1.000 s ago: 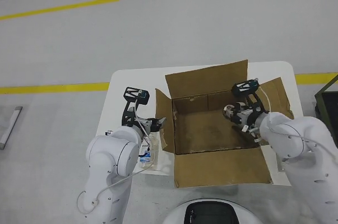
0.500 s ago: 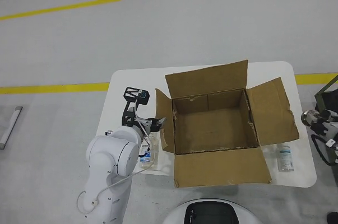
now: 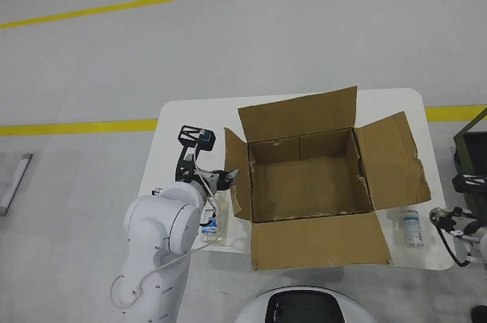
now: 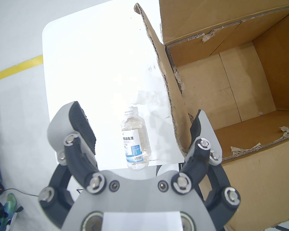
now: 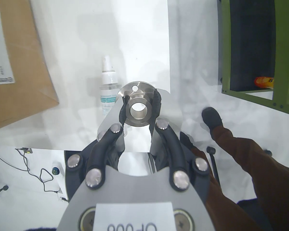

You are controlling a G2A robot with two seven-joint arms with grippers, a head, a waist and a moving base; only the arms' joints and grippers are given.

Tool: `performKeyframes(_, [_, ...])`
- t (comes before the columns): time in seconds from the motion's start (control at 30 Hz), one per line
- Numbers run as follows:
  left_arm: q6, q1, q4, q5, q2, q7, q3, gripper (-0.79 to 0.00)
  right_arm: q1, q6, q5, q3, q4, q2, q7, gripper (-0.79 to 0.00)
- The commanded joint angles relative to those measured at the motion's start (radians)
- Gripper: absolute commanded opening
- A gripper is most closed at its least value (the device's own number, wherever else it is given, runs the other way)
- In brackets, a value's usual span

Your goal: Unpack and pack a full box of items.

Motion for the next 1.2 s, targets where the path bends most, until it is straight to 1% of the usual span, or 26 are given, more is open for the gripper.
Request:
performKeyframes(0.0, [0.000, 0.000, 0.000, 0.000, 0.000, 0.000, 0.000, 0.000, 0.013, 0.006, -0.016, -0.021, 0.046, 0.001, 0.004, -0.785])
performKeyframes(0.1, [0.000, 0.000, 0.000, 0.000, 0.000, 0.000, 0.000, 0.000, 0.034, 0.011, -0.067, -0.060, 0.084, 0.003, 0.016, -0.785])
performKeyframes(0.3, [0.000, 0.000, 0.000, 0.000, 0.000, 0.000, 0.000, 0.000, 0.072, 0.023, -0.113, -0.115, 0.116, 0.005, 0.041, -0.785])
performKeyframes(0.33, [0.000, 0.000, 0.000, 0.000, 0.000, 0.000, 0.000, 0.000, 0.077, 0.019, -0.119, -0.123, 0.121, 0.005, 0.046, -0.683])
performKeyframes(0.4, [0.000, 0.000, 0.000, 0.000, 0.000, 0.000, 0.000, 0.000, 0.086, 0.024, -0.133, -0.133, 0.128, 0.006, 0.050, -0.640])
performKeyframes(0.47, [0.000, 0.000, 0.000, 0.000, 0.000, 0.000, 0.000, 0.000, 0.091, 0.026, -0.135, -0.138, 0.131, 0.006, 0.053, -0.542])
performKeyframes(0.5, [0.000, 0.000, 0.000, 0.000, 0.000, 0.000, 0.000, 0.000, 0.092, 0.026, -0.135, -0.140, 0.130, 0.006, 0.054, -0.508])
performKeyframes(0.57, [0.000, 0.000, 0.000, 0.000, 0.000, 0.000, 0.000, 0.000, 0.091, 0.028, -0.130, -0.139, 0.124, 0.006, 0.054, -0.505])
performKeyframes(0.63, [0.000, 0.000, 0.000, 0.000, 0.000, 0.000, 0.000, 0.000, 0.086, 0.030, -0.112, -0.131, 0.110, 0.006, 0.040, -0.465])
performKeyframes(0.67, [0.000, 0.000, 0.000, 0.000, 0.000, 0.000, 0.000, 0.000, 0.081, 0.029, -0.099, -0.124, 0.100, 0.006, 0.030, -0.459])
performKeyframes(0.73, [0.000, 0.000, 0.000, 0.000, 0.000, 0.000, 0.000, 0.000, 0.068, 0.036, -0.064, -0.101, 0.078, 0.005, 0.002, -0.468])
performKeyframes(0.77, [0.000, 0.000, 0.000, 0.000, 0.000, 0.000, 0.000, 0.000, 0.060, 0.045, -0.040, -0.083, 0.059, 0.004, -0.018, -0.533])
performKeyframes(0.8, [0.000, 0.000, 0.000, 0.000, 0.000, 0.000, 0.000, 0.000, 0.050, 0.060, -0.003, -0.060, 0.040, 0.002, -0.042, -0.680])
performKeyframes(0.83, [0.000, 0.000, 0.000, 0.000, 0.000, 0.000, 0.000, 0.000, 0.042, 0.083, 0.039, -0.032, 0.008, 0.000, -0.075, -0.785])
performKeyframes(0.93, [0.000, 0.000, 0.000, 0.000, 0.000, 0.000, 0.000, 0.000, 0.007, 0.141, 0.125, 0.038, -0.094, -0.007, -0.161, -0.785])
performKeyframes(1.0, [0.000, 0.000, 0.000, 0.000, 0.000, 0.000, 0.000, 0.000, -0.013, 0.161, 0.158, 0.065, -0.159, -0.012, -0.231, -0.785])
performKeyframes(1.07, [0.000, 0.000, 0.000, 0.000, 0.000, 0.000, 0.000, 0.000, -0.023, 0.143, 0.184, 0.068, -0.208, -0.014, -0.290, -0.785])
performKeyframes(1.17, [0.000, 0.000, 0.000, 0.000, 0.000, 0.000, 0.000, 0.000, -0.022, 0.120, 0.253, 0.062, -0.223, -0.019, -0.391, -0.785])
